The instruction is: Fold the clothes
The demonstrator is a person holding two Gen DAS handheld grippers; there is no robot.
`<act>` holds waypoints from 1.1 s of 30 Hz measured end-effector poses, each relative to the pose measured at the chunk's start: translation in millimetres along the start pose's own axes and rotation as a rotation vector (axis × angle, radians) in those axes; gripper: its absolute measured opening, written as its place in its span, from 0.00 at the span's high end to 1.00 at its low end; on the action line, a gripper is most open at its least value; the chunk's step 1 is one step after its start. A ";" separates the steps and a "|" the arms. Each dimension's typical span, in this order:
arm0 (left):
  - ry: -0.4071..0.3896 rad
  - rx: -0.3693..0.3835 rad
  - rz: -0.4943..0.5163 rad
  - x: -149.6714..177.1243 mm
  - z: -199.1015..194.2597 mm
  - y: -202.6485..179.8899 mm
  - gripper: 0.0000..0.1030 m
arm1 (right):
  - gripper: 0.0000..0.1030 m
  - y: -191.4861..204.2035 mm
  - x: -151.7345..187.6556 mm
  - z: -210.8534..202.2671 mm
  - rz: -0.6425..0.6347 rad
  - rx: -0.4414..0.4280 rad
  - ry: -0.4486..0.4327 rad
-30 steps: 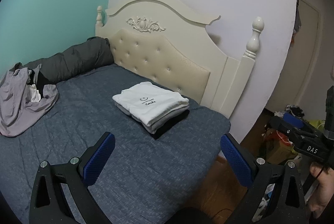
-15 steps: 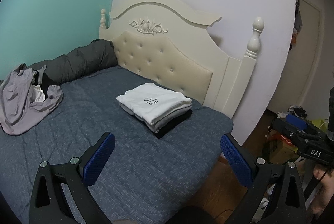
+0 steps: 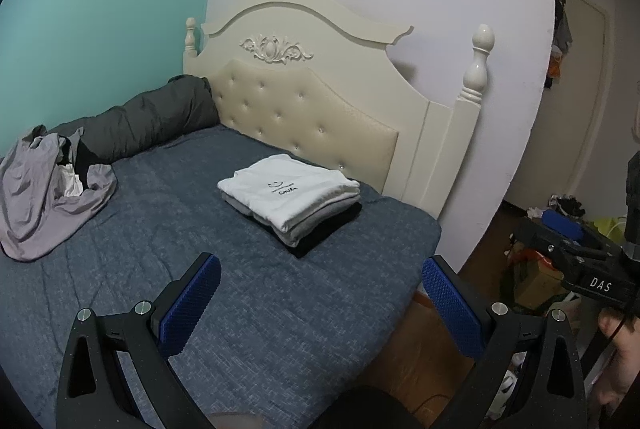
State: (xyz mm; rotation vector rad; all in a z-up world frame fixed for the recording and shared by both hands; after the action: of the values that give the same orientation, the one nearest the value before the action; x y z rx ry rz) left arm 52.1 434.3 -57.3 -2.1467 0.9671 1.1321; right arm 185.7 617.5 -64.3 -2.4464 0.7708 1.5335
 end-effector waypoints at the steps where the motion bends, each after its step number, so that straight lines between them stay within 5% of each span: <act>1: 0.000 0.001 0.001 1.0 -0.2 -0.6 0.00 | 0.00 0.5 1.1 -0.5 -0.002 0.000 0.000; 33: -0.015 -0.031 -0.013 13.7 -8.9 6.8 0.00 | 0.00 5.6 16.4 -2.5 -0.014 0.004 0.011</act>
State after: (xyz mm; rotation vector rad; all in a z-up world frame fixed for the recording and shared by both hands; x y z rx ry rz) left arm 56.3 419.0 -65.2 -2.1634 0.9337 1.1626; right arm 190.6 606.1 -76.7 -2.4544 0.7562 1.5135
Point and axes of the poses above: each gripper's, at about its wrist camera, not at the fingertips, and z roughly the way its jaws point, y to its left, x to its underside, the point moved 7 cm from there along z, roughly the way its jaws point, and after that the axes turned 1 degree about z, right-handed, at the moved point
